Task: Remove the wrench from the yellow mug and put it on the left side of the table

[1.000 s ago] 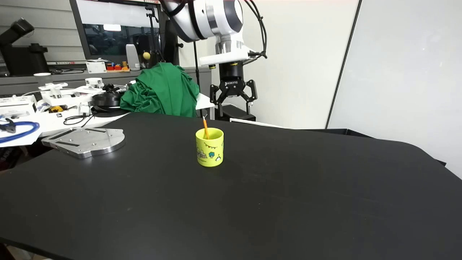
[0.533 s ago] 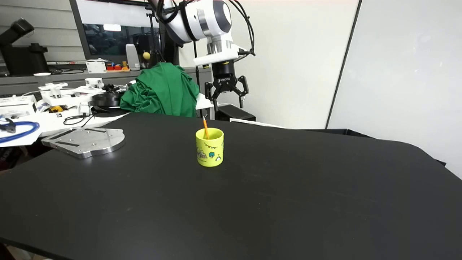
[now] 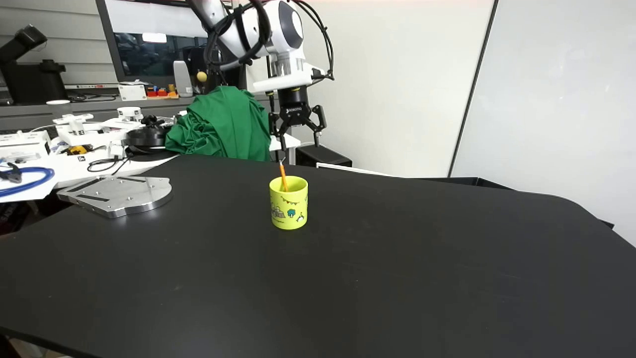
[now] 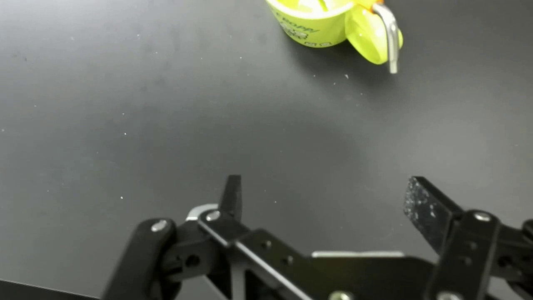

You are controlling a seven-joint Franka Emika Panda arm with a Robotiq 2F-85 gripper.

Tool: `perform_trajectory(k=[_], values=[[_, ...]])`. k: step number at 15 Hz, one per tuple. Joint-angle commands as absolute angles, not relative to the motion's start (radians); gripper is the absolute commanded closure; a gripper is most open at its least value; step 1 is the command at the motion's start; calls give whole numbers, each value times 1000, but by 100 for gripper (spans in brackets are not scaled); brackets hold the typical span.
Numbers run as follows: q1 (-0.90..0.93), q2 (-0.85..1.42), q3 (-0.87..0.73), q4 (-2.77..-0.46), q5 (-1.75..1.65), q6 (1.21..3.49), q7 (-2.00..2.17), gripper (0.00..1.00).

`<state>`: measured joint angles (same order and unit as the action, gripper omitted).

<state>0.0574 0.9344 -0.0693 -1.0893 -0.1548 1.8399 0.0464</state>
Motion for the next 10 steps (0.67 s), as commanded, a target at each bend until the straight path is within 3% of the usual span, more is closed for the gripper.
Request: perform_trajectory(k=[1,10], values=[[71,985,-59,-988,-137,1789,94,0],[66,964,-29,-1006,-56,1621,95,0]])
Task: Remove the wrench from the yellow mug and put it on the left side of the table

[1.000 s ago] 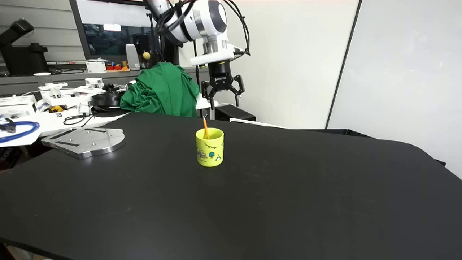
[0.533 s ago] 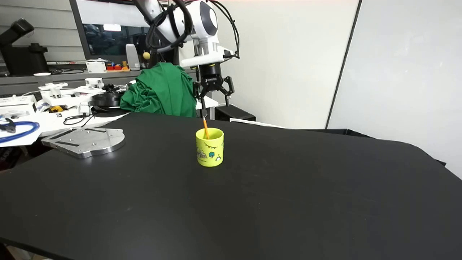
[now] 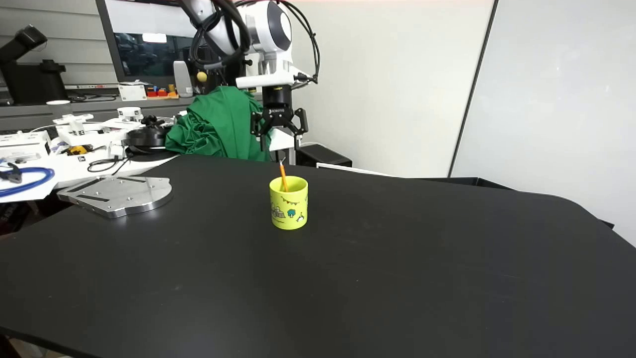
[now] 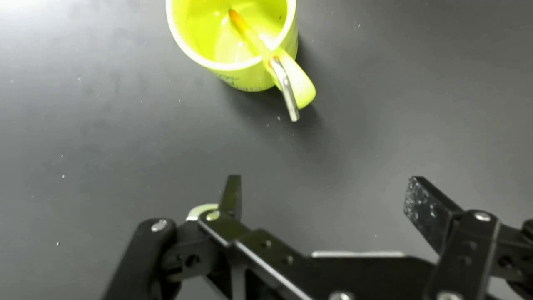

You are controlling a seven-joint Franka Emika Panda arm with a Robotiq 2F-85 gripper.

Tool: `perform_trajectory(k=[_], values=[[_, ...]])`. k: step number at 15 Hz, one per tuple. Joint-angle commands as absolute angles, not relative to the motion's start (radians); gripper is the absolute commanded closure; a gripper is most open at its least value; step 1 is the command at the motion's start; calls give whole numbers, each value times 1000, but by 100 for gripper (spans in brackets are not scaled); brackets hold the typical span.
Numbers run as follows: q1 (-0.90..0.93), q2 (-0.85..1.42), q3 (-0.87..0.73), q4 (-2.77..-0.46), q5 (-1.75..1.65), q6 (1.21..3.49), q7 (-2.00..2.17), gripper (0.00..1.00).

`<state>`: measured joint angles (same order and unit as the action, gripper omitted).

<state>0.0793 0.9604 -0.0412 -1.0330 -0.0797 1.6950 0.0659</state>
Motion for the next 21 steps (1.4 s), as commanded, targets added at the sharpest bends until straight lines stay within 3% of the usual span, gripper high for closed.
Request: perform_trajectory(k=[1,19,20,21], values=[[65,962,-29,-1008,-51,1605,94,0],[39,949,-40,-1082,-34,1531,116,0],[39,950,-39,-1085,-32,1530,117,25],[41,950,-42,-1087,-31,1529,122,27]])
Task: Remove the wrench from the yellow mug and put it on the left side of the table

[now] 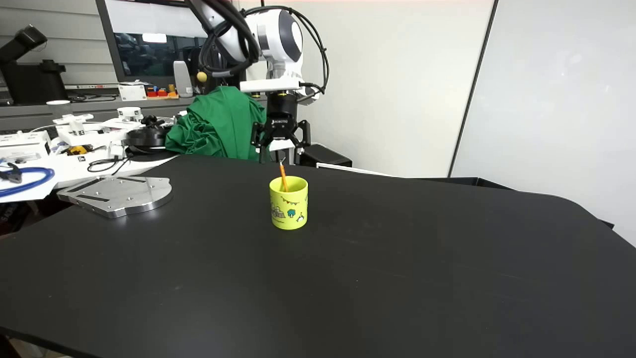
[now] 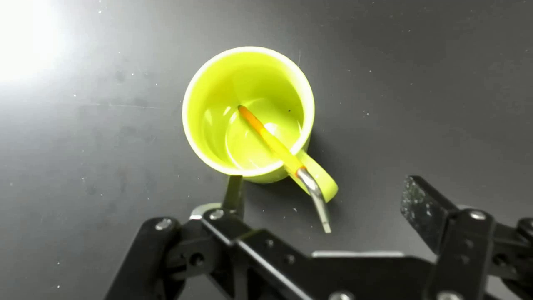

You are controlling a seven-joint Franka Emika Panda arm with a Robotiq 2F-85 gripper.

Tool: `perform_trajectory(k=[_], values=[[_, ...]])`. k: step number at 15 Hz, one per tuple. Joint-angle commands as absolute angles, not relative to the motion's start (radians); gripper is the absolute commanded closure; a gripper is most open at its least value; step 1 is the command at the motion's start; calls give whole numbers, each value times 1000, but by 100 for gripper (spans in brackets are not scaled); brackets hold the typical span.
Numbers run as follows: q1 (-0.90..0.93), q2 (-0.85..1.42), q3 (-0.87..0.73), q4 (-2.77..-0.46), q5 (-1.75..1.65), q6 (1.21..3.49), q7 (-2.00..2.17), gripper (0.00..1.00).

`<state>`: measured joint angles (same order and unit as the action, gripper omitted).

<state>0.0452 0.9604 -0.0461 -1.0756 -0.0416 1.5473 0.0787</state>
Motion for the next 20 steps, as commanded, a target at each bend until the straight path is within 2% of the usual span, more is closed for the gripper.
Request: perform_trajectory(k=[1,10,12,20], values=[[43,951,-43,-1086,-34,1526,122,33],[48,953,-53,-1084,-48,1515,140,97],[47,947,-55,-1083,-49,1515,142,100],[47,903,-63,-1037,-55,1464,146,98]])
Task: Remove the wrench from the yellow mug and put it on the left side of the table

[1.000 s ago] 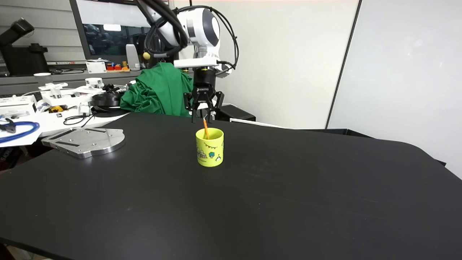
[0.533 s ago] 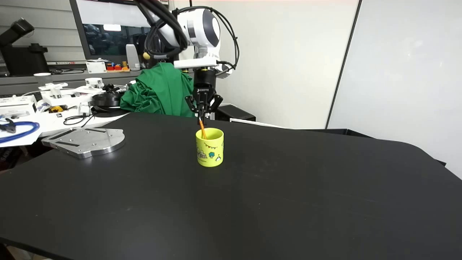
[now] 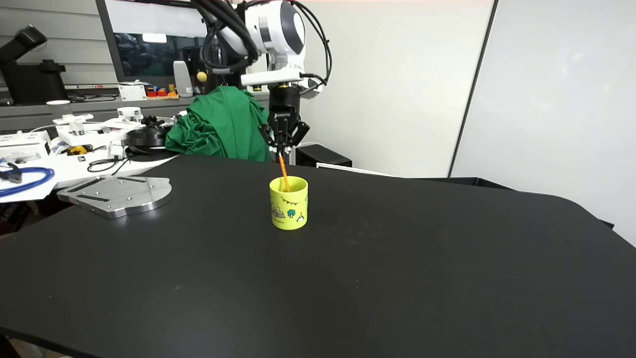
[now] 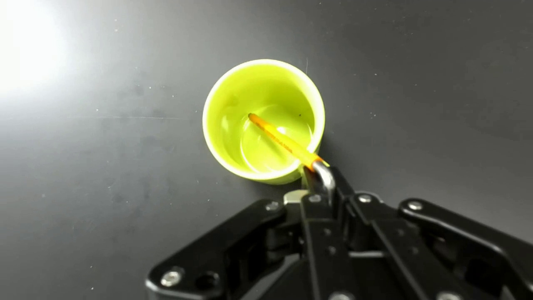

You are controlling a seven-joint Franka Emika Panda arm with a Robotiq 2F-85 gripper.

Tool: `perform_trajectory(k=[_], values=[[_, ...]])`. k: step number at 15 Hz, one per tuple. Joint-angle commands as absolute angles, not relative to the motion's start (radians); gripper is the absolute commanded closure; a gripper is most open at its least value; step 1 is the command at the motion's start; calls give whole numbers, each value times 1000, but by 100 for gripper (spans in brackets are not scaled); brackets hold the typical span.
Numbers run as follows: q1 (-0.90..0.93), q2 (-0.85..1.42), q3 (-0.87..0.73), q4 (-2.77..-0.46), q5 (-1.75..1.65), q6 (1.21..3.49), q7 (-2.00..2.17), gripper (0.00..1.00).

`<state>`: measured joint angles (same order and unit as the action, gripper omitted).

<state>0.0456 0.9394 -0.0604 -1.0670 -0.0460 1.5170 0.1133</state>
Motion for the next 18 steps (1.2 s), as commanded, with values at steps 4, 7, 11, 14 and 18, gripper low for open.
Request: perform_trajectory(k=[4,7,11,14,18], values=[[16,827,-38,-993,-2,1390,121,98],[-31,759,-14,-981,92,1374,106,98],[-65,717,2,-1023,226,1436,68,98],[-72,735,10,-1060,273,1478,28,98],[-67,758,37,-1147,286,1602,-57,98]])
